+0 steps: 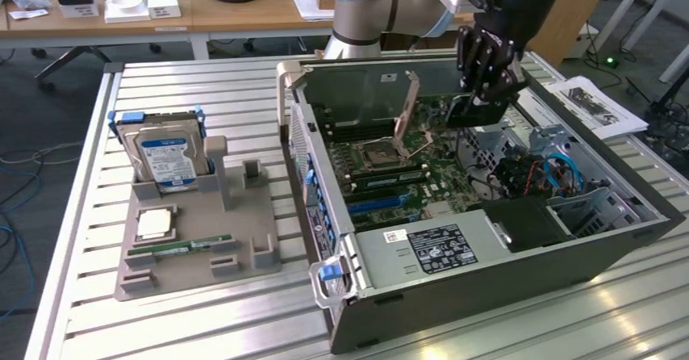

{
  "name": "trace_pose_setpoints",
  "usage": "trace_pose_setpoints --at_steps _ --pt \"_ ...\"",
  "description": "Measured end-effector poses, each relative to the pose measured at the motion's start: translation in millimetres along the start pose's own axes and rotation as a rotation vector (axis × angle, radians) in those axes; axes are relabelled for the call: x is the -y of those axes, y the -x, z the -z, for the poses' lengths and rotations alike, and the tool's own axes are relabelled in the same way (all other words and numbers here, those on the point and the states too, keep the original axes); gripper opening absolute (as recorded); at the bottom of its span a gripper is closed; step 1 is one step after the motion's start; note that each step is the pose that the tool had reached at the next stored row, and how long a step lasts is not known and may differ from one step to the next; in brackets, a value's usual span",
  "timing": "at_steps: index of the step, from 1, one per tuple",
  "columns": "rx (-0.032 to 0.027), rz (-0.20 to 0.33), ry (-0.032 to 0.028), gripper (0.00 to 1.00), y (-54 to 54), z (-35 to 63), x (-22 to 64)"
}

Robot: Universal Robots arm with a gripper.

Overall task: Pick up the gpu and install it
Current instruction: 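Insert the gpu into the slot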

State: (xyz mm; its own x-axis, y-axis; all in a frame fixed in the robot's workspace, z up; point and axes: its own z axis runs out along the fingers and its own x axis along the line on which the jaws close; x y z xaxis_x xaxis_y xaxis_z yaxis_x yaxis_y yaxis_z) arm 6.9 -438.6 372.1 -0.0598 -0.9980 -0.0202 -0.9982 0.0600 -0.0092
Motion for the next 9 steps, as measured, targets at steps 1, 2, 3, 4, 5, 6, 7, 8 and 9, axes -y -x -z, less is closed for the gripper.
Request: trace_pose_setpoints --at_steps 1,2,3,4,5,6,7,8,9 --pt "0.0001 0.001 0.0001 0.27 0.0 -1.2 -0.3" --pt "0.0002 0.003 0.0 0.27 -0.1 -2.5 -0.6" --pt "0.0002 0.004 0.0 0.27 -0.1 -3.6 -0.9" --pt "0.0002 0.006 0.0 0.27 -0.1 -4.6 -1.1" --pt "0.0002 0.007 0.0 0.27 -0.2 -5.6 -1.3" --pt "0.0002 0.009 0.0001 0.27 -0.2 -6.5 -1.6" --pt "0.0003 0.01 0.0001 0.27 -0.2 -7.5 -1.8" --pt "0.0003 0.011 0.0001 0.27 -0.3 -8.5 -2.0" --pt "0.0002 0.013 0.0001 0.27 -0.3 -9.5 -2.3"
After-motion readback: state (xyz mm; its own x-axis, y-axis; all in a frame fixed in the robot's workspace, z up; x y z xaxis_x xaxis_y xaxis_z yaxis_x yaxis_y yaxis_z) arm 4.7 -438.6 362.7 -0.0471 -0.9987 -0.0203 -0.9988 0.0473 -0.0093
